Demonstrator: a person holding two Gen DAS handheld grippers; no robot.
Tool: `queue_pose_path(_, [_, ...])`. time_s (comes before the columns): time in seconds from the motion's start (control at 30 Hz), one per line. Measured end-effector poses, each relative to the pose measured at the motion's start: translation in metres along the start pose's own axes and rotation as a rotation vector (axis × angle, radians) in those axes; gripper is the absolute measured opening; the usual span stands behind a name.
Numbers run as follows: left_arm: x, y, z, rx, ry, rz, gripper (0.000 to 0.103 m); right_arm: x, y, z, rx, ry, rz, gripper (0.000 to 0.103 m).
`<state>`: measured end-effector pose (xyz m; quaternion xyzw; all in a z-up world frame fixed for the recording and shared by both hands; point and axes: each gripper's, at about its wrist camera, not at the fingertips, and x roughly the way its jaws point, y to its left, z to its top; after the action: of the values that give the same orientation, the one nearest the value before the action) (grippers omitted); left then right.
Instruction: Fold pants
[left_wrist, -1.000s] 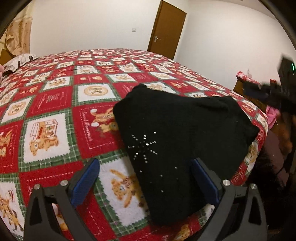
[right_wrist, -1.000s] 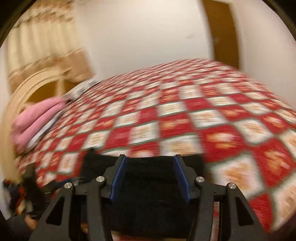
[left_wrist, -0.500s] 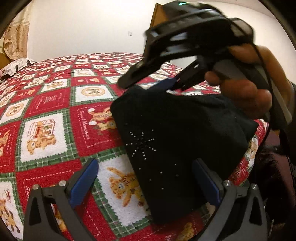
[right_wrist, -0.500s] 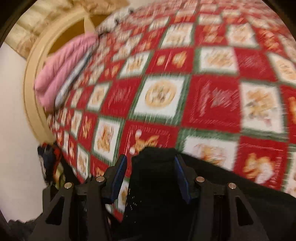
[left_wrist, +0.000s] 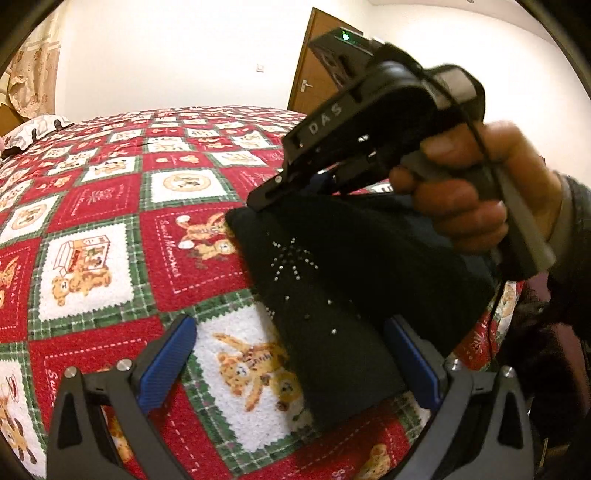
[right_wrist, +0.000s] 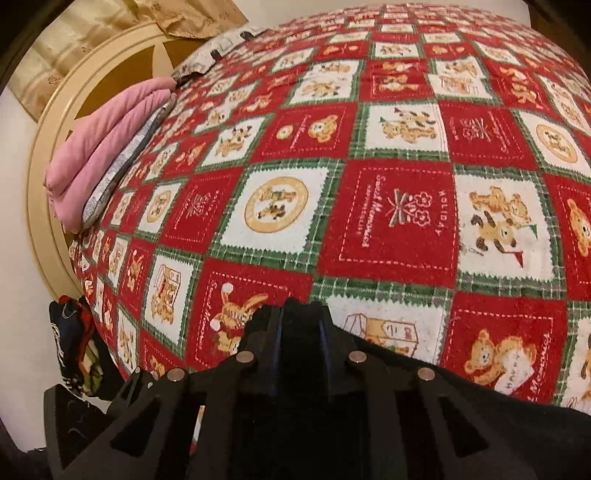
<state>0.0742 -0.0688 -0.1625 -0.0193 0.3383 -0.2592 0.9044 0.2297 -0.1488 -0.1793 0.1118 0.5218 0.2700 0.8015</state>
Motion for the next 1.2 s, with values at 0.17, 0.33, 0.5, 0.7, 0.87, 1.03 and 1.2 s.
queue_pose_path(0.17, [0.000,-0.001,0.000,0.005,0.004,0.005,0.103,-0.016,-0.003,-0.003,0.014,-0.022,0.002,0.054])
queue_pose_path(0.33, [0.001,-0.001,0.001,0.008,0.005,0.006,0.103,-0.066,-0.018,-0.025,0.052,-0.129,-0.047,0.054])
queue_pose_path(0.5, [-0.005,0.002,0.006,-0.011,-0.001,0.008,0.103,-0.110,-0.022,-0.077,0.016,-0.188,-0.143,0.054])
queue_pose_path(0.7, [-0.010,0.000,0.012,0.000,-0.021,0.044,0.103,-0.127,-0.036,-0.148,-0.005,-0.182,-0.295,0.054])
queue_pose_path(0.87, [0.000,-0.002,0.008,0.013,0.027,0.049,0.103,-0.134,-0.068,-0.172,0.059,-0.221,-0.201,0.054])
queue_pose_path(1.03, [-0.015,-0.009,0.034,0.120,-0.006,0.114,0.103,-0.184,-0.066,-0.183,0.075,-0.386,-0.204,0.054])
queue_pose_path(1.2, [-0.015,-0.025,0.082,0.202,-0.026,0.051,0.103,-0.217,-0.095,-0.208,0.196,-0.478,-0.240,0.054])
